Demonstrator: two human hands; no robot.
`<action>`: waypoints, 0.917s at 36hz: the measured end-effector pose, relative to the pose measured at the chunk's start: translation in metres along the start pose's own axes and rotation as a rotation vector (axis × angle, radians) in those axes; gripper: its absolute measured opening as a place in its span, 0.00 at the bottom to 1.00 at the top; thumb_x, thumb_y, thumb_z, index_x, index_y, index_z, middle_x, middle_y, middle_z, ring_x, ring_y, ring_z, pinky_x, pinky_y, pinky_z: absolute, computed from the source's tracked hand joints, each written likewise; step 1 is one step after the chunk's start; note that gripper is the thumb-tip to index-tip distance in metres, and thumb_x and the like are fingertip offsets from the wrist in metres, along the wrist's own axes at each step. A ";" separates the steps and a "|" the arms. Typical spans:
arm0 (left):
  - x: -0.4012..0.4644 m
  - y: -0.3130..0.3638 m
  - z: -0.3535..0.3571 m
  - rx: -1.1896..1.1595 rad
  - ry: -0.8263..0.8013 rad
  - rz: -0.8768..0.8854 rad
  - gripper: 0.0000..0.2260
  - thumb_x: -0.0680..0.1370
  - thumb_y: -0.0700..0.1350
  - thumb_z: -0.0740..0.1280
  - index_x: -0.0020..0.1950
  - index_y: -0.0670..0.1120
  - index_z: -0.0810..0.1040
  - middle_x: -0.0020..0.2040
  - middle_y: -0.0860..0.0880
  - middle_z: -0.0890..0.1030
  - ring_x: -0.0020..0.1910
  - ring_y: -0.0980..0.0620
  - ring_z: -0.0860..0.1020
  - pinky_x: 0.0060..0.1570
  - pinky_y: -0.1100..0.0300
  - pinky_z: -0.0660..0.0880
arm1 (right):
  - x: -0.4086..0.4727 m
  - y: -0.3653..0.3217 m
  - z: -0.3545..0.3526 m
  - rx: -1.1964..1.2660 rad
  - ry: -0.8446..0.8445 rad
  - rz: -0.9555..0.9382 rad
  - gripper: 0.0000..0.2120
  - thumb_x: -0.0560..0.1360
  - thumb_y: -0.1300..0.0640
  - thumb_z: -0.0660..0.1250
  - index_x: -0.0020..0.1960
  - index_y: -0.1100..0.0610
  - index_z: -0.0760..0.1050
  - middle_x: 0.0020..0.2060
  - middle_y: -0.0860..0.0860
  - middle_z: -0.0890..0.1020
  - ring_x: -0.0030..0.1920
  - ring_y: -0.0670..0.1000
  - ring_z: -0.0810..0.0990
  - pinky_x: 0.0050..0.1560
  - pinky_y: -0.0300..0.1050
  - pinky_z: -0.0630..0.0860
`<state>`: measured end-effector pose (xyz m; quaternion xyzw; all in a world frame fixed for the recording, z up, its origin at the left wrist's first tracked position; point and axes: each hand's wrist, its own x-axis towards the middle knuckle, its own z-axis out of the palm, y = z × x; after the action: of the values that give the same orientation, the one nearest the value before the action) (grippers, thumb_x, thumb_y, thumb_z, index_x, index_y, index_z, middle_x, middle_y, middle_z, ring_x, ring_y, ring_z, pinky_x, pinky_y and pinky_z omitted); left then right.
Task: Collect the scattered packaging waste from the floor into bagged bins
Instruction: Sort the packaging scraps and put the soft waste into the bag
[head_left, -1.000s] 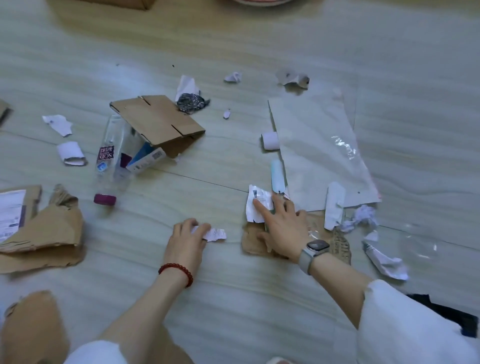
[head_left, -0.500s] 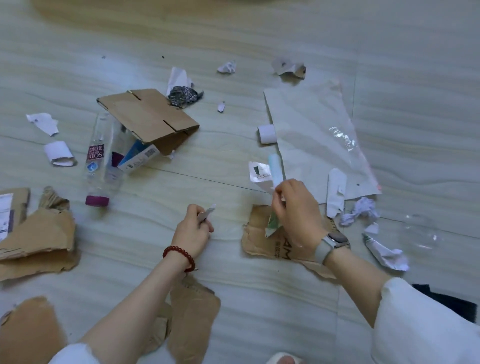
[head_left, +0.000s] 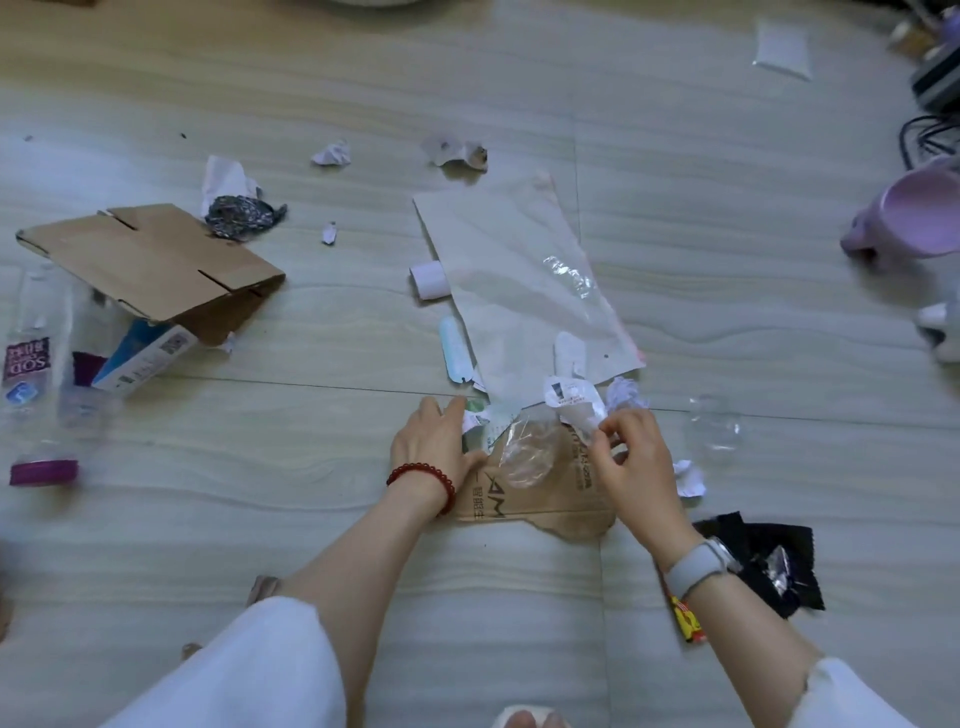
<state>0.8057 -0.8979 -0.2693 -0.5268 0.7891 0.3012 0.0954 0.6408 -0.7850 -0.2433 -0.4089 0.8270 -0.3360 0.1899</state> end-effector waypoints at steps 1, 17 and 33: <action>0.003 0.002 0.001 0.011 -0.003 -0.010 0.27 0.73 0.56 0.67 0.68 0.51 0.63 0.59 0.44 0.68 0.58 0.45 0.71 0.49 0.55 0.69 | 0.001 0.000 0.000 0.013 -0.006 0.010 0.08 0.73 0.68 0.63 0.40 0.58 0.71 0.42 0.51 0.71 0.40 0.44 0.73 0.38 0.26 0.69; -0.007 -0.031 -0.001 -1.048 0.221 -0.248 0.11 0.76 0.34 0.58 0.45 0.51 0.66 0.37 0.49 0.79 0.36 0.49 0.76 0.39 0.56 0.72 | -0.004 -0.002 0.030 0.193 -0.117 0.377 0.14 0.72 0.56 0.68 0.31 0.57 0.68 0.28 0.49 0.72 0.32 0.48 0.69 0.36 0.42 0.65; -0.021 -0.002 0.004 -0.991 -0.073 -0.289 0.06 0.79 0.52 0.57 0.54 0.54 0.68 0.61 0.45 0.74 0.58 0.46 0.74 0.61 0.46 0.71 | -0.020 -0.032 0.066 0.171 -0.316 0.244 0.14 0.72 0.60 0.67 0.57 0.57 0.75 0.52 0.52 0.76 0.49 0.49 0.76 0.47 0.37 0.71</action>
<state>0.8154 -0.8798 -0.2639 -0.6014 0.4668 0.6410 -0.0975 0.7091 -0.8100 -0.2662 -0.3358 0.7986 -0.3113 0.3906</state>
